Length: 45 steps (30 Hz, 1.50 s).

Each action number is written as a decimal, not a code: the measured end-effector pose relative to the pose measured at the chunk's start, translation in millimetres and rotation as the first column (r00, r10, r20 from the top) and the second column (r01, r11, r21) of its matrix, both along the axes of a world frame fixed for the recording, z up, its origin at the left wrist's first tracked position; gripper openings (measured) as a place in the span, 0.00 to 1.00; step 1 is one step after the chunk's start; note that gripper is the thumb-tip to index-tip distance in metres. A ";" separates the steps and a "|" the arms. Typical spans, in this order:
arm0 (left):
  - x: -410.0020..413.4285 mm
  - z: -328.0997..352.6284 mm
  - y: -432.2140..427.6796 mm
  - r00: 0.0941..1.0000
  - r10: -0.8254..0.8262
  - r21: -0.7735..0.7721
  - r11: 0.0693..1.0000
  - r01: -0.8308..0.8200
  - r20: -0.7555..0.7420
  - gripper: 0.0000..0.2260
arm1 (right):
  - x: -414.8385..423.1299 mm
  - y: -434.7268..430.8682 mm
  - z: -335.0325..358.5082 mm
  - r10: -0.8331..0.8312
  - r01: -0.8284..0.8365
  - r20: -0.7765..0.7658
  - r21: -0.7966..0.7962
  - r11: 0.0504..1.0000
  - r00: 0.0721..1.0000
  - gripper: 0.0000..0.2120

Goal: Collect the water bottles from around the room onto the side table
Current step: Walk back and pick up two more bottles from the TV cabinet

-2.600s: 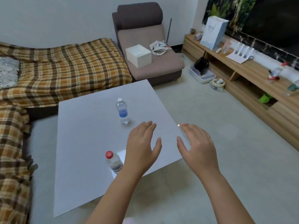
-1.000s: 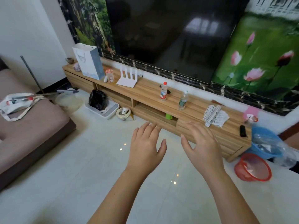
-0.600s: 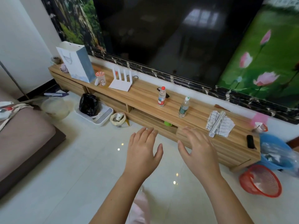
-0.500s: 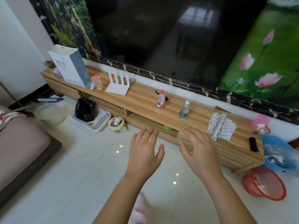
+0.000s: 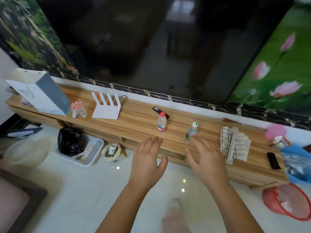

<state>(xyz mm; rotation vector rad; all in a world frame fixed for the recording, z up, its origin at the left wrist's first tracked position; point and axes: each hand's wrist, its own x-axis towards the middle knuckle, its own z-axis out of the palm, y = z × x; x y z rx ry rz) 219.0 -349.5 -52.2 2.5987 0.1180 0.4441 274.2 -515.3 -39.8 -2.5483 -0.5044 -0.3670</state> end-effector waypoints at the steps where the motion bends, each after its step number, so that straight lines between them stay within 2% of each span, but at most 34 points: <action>1: 16.0 -3.8 3.5 1.000 -0.010 -0.006 1.000 0.010 -0.008 0.19 | 14.9 2.9 -5.2 -0.011 0.011 -0.017 -0.003 1.000 1.000 0.18; 7: 123.1 -24.5 24.6 0.995 -0.055 -0.025 0.998 0.053 -0.087 0.20 | 118.7 19.0 -37.4 -0.032 0.037 -0.109 0.039 0.999 0.994 0.16; 12: 205.5 -44.3 38.4 0.985 -0.007 -0.054 0.999 -0.002 -0.172 0.20 | 199.9 24.7 -68.3 -0.087 0.099 -0.184 0.055 0.994 0.979 0.17; 20: 292.5 -100.2 61.9 0.944 0.034 -0.239 0.964 -0.117 -0.328 0.23 | 274.0 31.0 -141.8 -0.177 0.243 -0.365 0.141 0.960 0.914 0.24; 23: 317.1 -135.8 72.0 0.925 0.029 -0.254 0.958 -0.134 -0.380 0.25 | 290.9 30.4 -171.9 -0.240 0.368 -0.468 0.205 0.907 0.851 0.25; 29: 354.7 -211.8 86.0 0.899 0.053 -0.332 0.918 -0.215 -0.435 0.27 | 308.2 24.5 -234.6 -0.323 0.544 -0.548 0.305 0.782 0.771 0.28; 34: 367.6 -276.1 85.6 0.854 0.098 -0.480 0.792 -0.378 -0.511 0.26 | 313.5 17.7 -283.6 -0.342 0.656 -0.631 0.367 0.659 0.696 0.32; 37: 370.8 -308.2 86.7 0.840 0.095 -0.503 0.763 -0.406 -0.534 0.25 | 314.0 14.7 -308.3 -0.330 0.695 -0.674 0.383 0.608 0.660 0.32; 45: 385.5 -350.9 88.3 0.852 0.084 -0.584 0.694 -0.422 -0.517 0.20 | 315.4 9.1 -360.6 -0.307 0.726 -0.703 0.428 0.538 0.642 0.27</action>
